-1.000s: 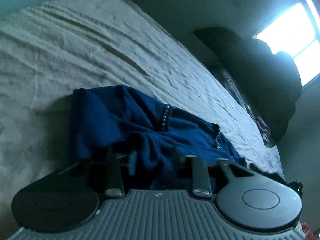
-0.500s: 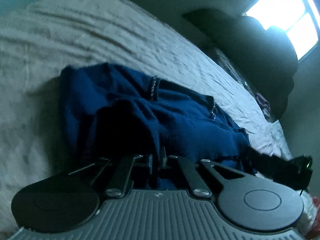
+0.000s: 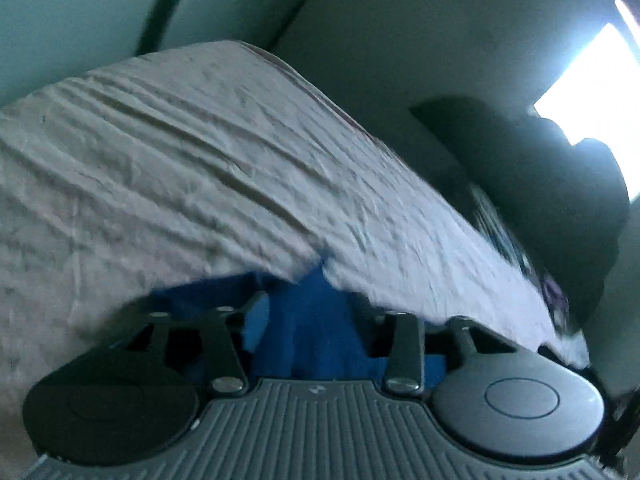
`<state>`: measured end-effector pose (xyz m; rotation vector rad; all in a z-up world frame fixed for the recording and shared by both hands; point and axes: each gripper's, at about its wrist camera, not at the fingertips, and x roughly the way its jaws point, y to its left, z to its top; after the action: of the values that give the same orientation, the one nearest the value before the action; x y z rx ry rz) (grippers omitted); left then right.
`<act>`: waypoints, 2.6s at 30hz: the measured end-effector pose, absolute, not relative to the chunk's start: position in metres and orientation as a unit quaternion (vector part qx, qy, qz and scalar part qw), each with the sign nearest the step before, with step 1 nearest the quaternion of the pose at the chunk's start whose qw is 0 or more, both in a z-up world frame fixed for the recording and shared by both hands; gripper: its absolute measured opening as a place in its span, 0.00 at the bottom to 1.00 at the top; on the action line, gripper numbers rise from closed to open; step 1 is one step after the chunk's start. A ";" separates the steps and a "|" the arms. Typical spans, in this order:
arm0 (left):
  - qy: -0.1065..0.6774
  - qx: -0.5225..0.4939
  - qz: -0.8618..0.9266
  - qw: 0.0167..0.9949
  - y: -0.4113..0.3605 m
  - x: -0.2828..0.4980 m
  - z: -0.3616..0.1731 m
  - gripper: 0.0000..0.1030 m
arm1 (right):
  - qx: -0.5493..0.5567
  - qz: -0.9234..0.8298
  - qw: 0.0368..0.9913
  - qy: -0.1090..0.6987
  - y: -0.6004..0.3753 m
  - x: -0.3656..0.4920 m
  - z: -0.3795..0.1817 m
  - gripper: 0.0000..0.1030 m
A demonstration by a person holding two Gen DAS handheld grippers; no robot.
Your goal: Fold small clothes
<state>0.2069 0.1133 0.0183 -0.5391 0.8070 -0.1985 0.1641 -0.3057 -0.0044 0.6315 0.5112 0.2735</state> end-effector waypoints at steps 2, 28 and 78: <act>0.405 -0.231 -0.112 0.877 0.103 0.199 0.014 0.54 | 0.276 0.190 0.899 0.282 -0.290 0.164 -0.004 0.72; 0.432 -0.129 -0.165 0.878 0.103 0.074 -0.009 0.09 | 0.095 0.053 0.940 0.322 -0.291 0.031 -0.010 0.78; 0.381 0.048 -0.101 0.918 0.043 0.046 -0.006 0.73 | 0.051 0.205 0.914 0.346 -0.154 0.034 -0.018 0.72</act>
<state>0.0461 0.0433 -0.0060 0.0988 0.7828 -0.2078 0.0338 -0.1535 -0.0178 0.1041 0.7127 0.4219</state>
